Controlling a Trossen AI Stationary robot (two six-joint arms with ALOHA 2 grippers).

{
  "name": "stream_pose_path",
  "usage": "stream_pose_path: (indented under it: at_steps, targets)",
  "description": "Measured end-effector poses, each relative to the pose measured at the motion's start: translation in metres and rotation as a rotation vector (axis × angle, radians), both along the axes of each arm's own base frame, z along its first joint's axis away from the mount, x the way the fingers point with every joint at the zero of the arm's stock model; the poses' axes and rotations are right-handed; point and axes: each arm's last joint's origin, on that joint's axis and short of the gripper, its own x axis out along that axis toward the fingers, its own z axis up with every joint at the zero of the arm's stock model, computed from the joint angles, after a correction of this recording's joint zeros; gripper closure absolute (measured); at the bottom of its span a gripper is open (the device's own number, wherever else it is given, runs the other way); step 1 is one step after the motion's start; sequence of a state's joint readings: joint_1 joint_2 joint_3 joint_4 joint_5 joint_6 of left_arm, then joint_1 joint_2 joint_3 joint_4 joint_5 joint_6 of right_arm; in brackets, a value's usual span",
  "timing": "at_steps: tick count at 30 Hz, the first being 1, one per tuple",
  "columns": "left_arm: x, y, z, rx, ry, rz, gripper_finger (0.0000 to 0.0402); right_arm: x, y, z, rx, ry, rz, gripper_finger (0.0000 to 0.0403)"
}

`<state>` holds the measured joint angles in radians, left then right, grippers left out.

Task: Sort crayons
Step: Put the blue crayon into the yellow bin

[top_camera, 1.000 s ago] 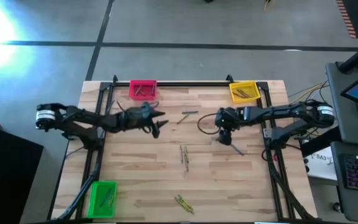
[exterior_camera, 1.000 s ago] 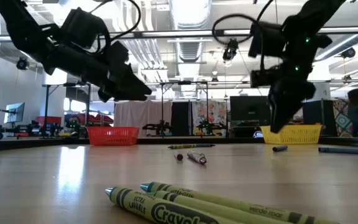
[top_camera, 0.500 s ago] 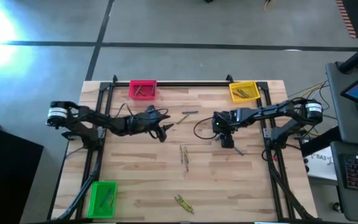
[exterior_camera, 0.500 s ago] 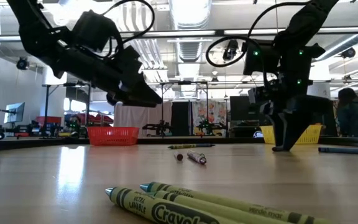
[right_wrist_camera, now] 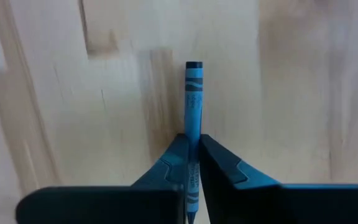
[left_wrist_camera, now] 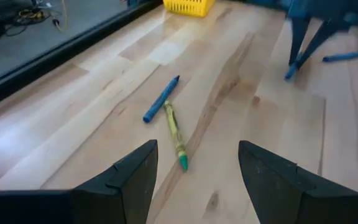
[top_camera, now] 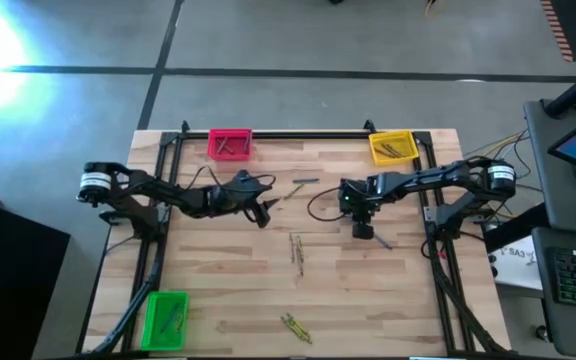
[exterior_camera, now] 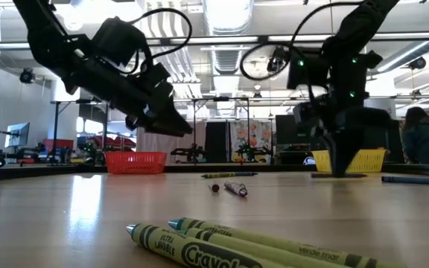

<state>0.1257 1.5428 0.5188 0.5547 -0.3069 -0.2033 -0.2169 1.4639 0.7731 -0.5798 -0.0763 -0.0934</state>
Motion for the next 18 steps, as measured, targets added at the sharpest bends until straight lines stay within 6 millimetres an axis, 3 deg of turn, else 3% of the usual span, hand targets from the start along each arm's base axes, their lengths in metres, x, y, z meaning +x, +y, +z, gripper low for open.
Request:
stream_pose_path:
  at_steps: [5, 11, 18]
  targets:
    - [-0.006, 0.0, -0.019, 0.037, 0.108, 0.018, 0.0194, 0.008, -0.006, 0.021, -0.113, -0.131, -0.206, 0.0388]
    - [-0.006, 0.009, -0.045, 0.145, 0.24, 0.127, 0.0194, 0.002, -0.018, 0.04, -0.342, -0.221, -0.475, 0.0388]
    - [0.011, 0.034, -0.059, 0.116, 0.275, 0.1, 0.0194, -0.016, -0.072, 0.083, -0.477, -0.289, -0.756, 0.0389]
